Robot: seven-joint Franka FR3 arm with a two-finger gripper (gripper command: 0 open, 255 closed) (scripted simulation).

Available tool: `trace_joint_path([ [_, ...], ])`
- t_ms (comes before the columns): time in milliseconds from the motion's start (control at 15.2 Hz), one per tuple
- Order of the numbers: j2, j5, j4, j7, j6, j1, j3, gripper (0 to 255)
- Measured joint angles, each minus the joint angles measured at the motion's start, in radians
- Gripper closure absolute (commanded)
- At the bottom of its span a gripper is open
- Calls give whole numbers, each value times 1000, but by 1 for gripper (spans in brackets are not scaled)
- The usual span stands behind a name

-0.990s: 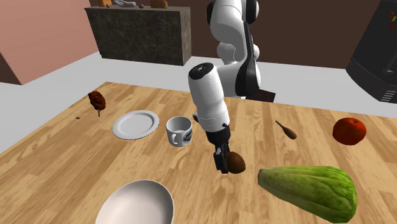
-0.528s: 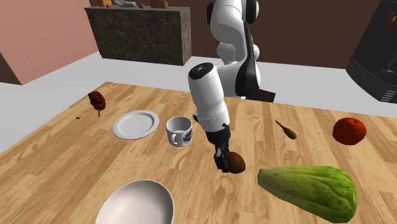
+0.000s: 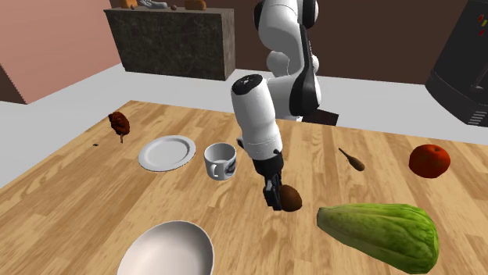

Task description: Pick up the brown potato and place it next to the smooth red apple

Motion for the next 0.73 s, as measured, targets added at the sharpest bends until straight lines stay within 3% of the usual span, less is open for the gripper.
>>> trace_joint_path([
  [726, -63, 0, 54, 26, -113, -5, 4, 255],
])
